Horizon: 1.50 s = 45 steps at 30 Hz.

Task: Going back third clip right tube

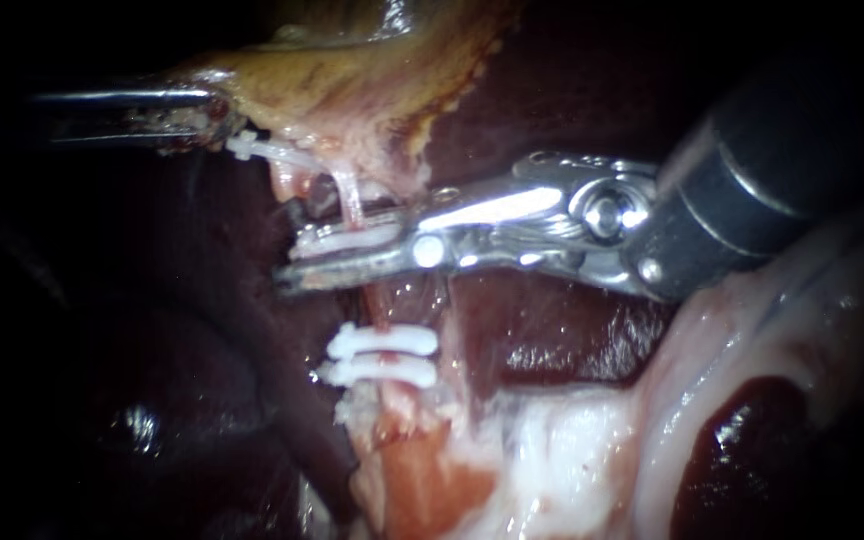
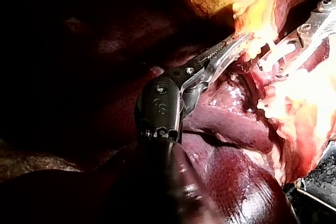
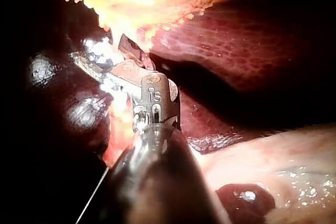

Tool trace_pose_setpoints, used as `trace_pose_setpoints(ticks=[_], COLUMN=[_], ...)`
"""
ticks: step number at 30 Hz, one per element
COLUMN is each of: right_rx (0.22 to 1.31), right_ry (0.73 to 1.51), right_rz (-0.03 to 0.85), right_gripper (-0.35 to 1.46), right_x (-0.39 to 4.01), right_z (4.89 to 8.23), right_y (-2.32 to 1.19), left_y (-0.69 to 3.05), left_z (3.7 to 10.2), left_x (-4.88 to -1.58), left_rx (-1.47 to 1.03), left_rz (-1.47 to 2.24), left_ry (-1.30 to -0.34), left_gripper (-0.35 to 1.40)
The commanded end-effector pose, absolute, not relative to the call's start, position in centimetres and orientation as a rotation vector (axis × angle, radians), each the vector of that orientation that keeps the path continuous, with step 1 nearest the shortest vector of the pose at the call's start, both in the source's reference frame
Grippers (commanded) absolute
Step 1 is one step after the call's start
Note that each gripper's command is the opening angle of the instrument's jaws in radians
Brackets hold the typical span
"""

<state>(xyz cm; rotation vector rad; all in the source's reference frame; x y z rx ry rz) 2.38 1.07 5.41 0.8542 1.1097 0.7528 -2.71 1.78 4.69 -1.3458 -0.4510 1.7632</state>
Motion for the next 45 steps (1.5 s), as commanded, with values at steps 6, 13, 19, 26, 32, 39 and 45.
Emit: trace_pose_setpoints(ticks=[6,13,19,26,32,39,45], right_rx=[0.791,0.569,0.481,0.418,0.401,0.395,0.395], right_ry=[1.118,1.166,1.201,1.229,1.231,1.188,1.190], right_rz=[0.667,0.559,0.420,0.297,0.238,0.183,0.180], right_gripper=[0.46,0.50,0.50,0.50,0.50,0.50,0.50], right_x=[2.26,2.07,1.67,1.16,0.83,0.56,0.51], right_z=[5.70,5.70,5.53,5.39,5.29,5.16,5.12], right_y=[1.02,1.02,0.86,0.72,0.65,0.69,0.72], left_y=[1.77,1.76,1.74,1.75,1.75,1.74,1.73], left_z=[4.69,4.70,4.70,4.70,4.70,4.71,4.77], left_x=[-2.72,-2.72,-2.71,-2.71,-2.72,-2.74,-2.79], left_rx=[-1.346,-1.347,-1.349,-1.349,-1.349,-1.348,-1.353], left_rz=[1.763,1.764,1.765,1.765,1.765,1.765,1.767], left_ry=[-0.450,-0.451,-0.454,-0.454,-0.454,-0.451,-0.456], left_gripper=[-0.35,-0.35,-0.35,-0.35,-0.35,-0.35,-0.35])
